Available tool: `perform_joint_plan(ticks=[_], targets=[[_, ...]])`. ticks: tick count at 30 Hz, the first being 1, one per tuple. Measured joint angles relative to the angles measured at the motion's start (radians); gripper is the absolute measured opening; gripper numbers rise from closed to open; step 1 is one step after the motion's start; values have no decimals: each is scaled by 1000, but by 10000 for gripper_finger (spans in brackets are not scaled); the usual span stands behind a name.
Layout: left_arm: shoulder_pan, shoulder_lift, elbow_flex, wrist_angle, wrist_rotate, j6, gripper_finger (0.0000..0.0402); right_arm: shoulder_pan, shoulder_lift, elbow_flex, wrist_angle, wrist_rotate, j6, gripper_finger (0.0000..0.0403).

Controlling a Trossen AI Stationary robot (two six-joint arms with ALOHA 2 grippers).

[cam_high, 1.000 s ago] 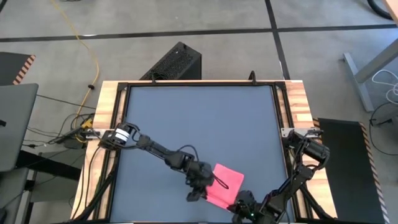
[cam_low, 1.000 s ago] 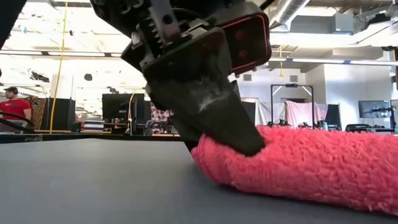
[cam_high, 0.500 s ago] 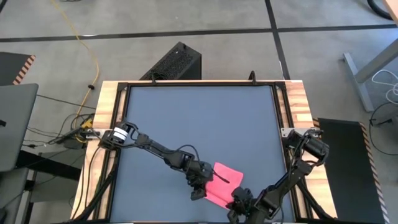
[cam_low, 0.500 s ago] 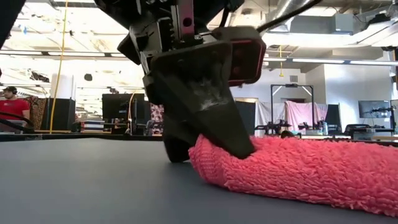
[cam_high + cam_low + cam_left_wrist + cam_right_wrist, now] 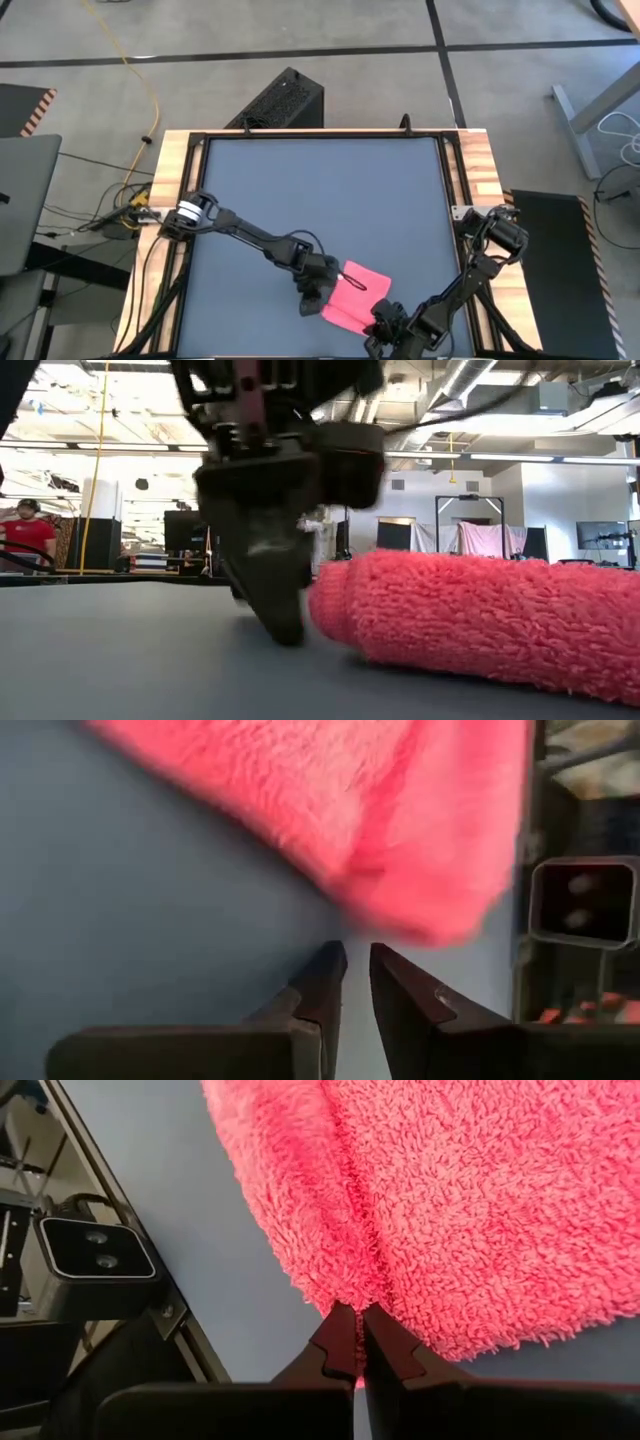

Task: Roll towel
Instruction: Roll the microfiber towel

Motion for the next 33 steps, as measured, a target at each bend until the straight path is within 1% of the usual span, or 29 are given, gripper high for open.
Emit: perform_joint_plan(ticks=[3, 4, 6, 8, 10, 12, 14, 16, 18, 19, 20, 24, 29, 33], targets=[[-17, -85, -1, -116, -161, 59, 52, -13, 0, -1, -4, -6, -5, 22], [-30, -115, -3, -144, -229, 81, 52, -16, 0, -1, -4, -7, -10, 22], [-70, -166, -7, -146, -388, 159, 52, -19, 0, -1, -4, -9, -12, 22], [-140, -207, -26, -109, -542, 259, 52, -23, 0, -1, -5, -15, -12, 22], [-217, -218, -57, 33, -634, 376, 52, -24, 0, -1, -5, -15, -13, 22], [-288, -208, -93, 156, -645, 539, 52, -26, 0, -2, -4, -15, -15, 22], [-345, -173, -112, 294, -652, 703, 52, -26, 0, -2, -4, -15, -16, 22], [-385, -127, -124, 387, -699, 846, 52, -26, 0, -2, -3, -14, -16, 22], [-406, -72, -124, 494, -779, 938, 52, -27, 0, -2, -1, -14, -21, 22], [-408, -52, -124, 538, -818, 956, 52, -29, 0, -2, 1, -12, -22, 22], [-402, -38, -124, 576, -831, 968, 52, -29, 0, -2, 1, -12, -22, 23], [-363, -28, -122, 643, -804, 964, 52, -30, 0, -3, 4, -11, -23, 23], [-312, -28, -119, 642, -723, 898, 52, -31, 0, -3, 4, -5, -23, 23], [-265, -28, -119, 622, -722, 819, 52, -31, 1, -3, 5, 1, -15, 23]])
